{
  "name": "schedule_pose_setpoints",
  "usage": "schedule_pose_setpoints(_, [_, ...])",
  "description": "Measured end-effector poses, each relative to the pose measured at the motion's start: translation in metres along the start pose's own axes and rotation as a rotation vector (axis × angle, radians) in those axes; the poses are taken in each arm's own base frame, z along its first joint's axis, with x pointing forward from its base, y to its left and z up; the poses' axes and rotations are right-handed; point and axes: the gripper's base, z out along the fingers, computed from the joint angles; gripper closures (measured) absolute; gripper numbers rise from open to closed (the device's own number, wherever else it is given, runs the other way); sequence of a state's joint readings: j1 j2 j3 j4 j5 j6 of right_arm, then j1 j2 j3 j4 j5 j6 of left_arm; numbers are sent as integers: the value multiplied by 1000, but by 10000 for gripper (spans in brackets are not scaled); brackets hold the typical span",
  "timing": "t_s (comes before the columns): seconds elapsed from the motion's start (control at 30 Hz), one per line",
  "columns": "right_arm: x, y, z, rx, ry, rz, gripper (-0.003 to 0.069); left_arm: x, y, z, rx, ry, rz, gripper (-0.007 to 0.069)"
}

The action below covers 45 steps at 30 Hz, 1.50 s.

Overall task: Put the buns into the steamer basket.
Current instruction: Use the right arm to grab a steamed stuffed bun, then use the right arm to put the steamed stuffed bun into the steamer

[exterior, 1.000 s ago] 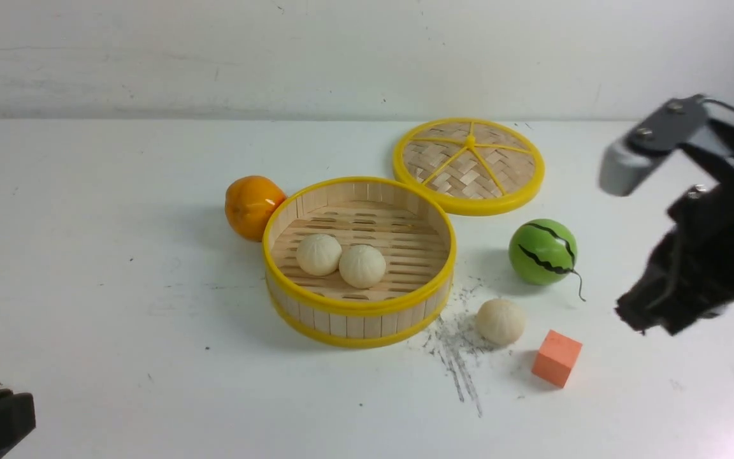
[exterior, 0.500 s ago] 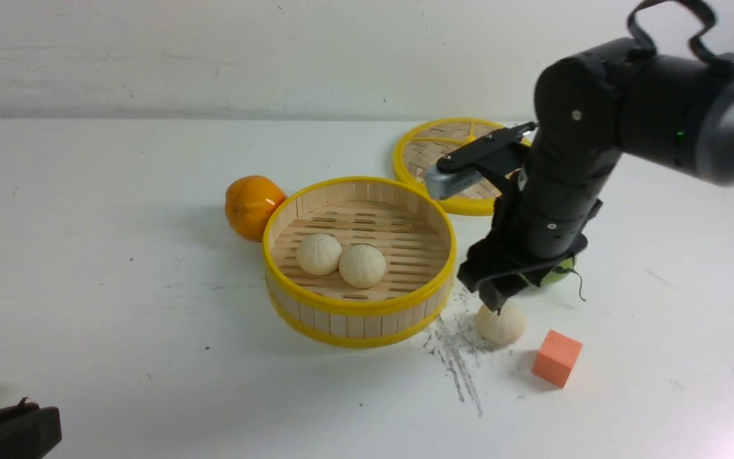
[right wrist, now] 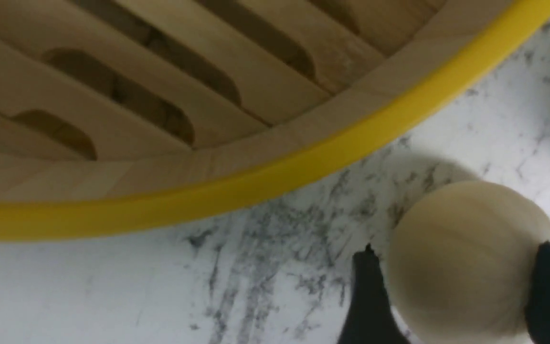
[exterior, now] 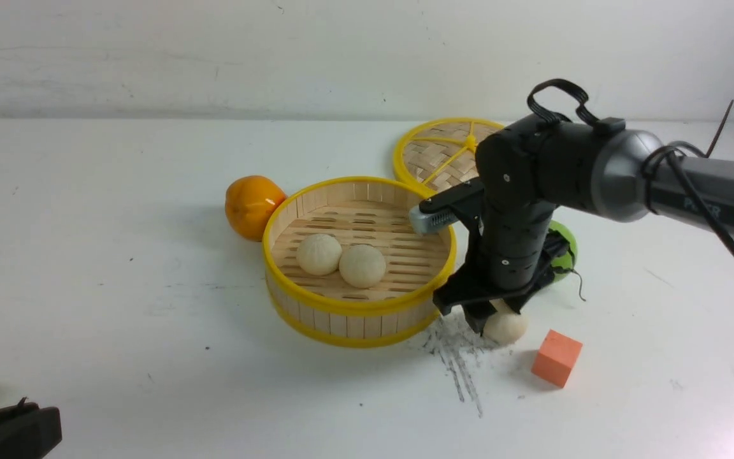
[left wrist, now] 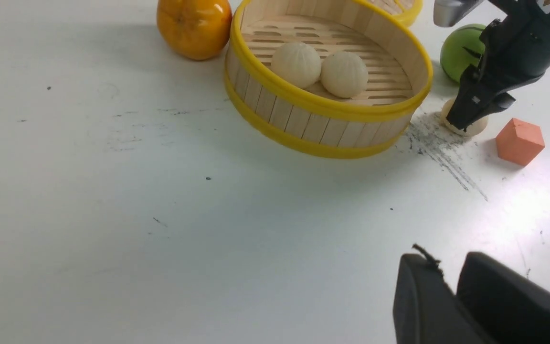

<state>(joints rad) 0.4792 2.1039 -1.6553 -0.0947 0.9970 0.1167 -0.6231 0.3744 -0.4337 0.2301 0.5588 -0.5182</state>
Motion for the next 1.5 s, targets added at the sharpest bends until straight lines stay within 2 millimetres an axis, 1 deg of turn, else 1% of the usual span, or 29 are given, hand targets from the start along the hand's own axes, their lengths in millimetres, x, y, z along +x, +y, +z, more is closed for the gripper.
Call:
schedule_pose_setpoints(0.17, [-1, -1, 0, 6, -10, 3, 313, 0, 0, 0, -1, -1, 2, 509])
schedule_pose_setpoints(0.2, [-1, -1, 0, 6, -10, 3, 313, 0, 0, 0, -1, -1, 2, 508])
schedule_pose_setpoints(0.3, [-1, -1, 0, 7, -9, 2, 372, 0, 0, 0, -1, -1, 3, 504])
schedule_pose_setpoints(0.33, [-1, -1, 0, 7, -9, 2, 382, 0, 0, 0, -1, -1, 3, 504])
schedule_pose_setpoints(0.37, [-1, -1, 0, 7, -9, -2, 414, 0, 0, 0, -1, -1, 3, 502])
schedule_pose_setpoints(0.43, [-2, -1, -2, 7, -9, -20, 503, 0, 0, 0, -2, -2, 5, 501])
schedule_pose_setpoints(0.47, [-2, -1, -2, 8, -9, -27, 529, 0, 0, 0, -3, -2, 6, 501])
schedule_pose_setpoints(0.53, [-4, -1, -5, 12, -11, -40, 629, 0, 0, 0, -4, -4, 9, 501])
schedule_pose_setpoints(0.57, [-4, -1, -6, 12, -12, -41, 633, 0, 0, 0, -4, -4, 9, 501])
schedule_pose_setpoints(0.6, [-8, -2, -11, 15, -20, -44, 650, 0, 0, 0, -4, -5, 9, 501])
schedule_pose_setpoints(0.77, [-23, -2, -42, 34, -58, -53, 651, -1, 0, 0, -5, -7, 12, 500])
schedule_pose_setpoints(0.8, [-27, 0, -51, 38, -76, -62, 651, -1, 0, 0, -5, -7, 12, 499])
schedule_pose_setpoints(0.83, [-29, 1, -56, 38, -86, -65, 651, -1, 0, 0, -5, -7, 13, 499])
schedule_pose_setpoints(0.87, [-37, 6, -73, 32, -136, -78, 651, -1, 0, 0, -5, -8, 13, 498])
schedule_pose_setpoints(0.9, [-41, 10, -82, 26, -167, -88, 651, -1, 0, 0, -5, -8, 14, 498])
schedule_pose_setpoints(0.93, [-47, 14, -95, 17, -219, -93, 651, -1, 1, 0, -6, -9, 16, 497])
schedule_pose_setpoints(1.0, [-50, 18, -103, 3, -259, -96, 651, -1, 1, 0, -6, -11, 18, 496])
schedule_pose_setpoints(1.03, [-56, 23, -108, -13, -308, -98, 651, -1, 1, 0, -6, -13, 19, 496])
schedule_pose_setpoints(1.1, [-62, 25, -103, -20, -343, -99, 651, -2, 0, 0, -3, -18, 19, 496])
schedule_pose_setpoints(1.2, [-69, 27, -77, -19, -335, -103, 645, -2, 0, 0, -2, -20, 19, 496])
schedule_pose_setpoints(1.23, [-70, 28, -72, -18, -331, -103, 645, -2, 0, 0, -2, -20, 19, 495])
schedule_pose_setpoints(1.27, [-73, 30, -53, -19, -315, -108, 633, -2, 0, 0, -2, -20, 19, 494])
schedule_pose_setpoints(1.33, [-75, 33, -30, -18, -292, -112, 611, -2, 0, 0, -1, -21, 19, 494])
schedule_pose_setpoints(1.37, [-75, 33, -25, -19, -286, -113, 597, -2, 0, 0, -1, -21, 19, 494])
schedule_pose_setpoints(1.4, [-75, 34, -14, -18, -268, -115, 568, -2, 0, 0, -1, -21, 19, 494])
schedule_pose_setpoints(1.47, [-75, 35, -6, -18, -259, -115, 498, -2, 0, 0, -1, -21, 19, 492])
schedule_pose_setpoints(1.5, [-76, 35, -6, -19, -262, -112, 465, -2, 0, 0, -1, -21, 19, 491])
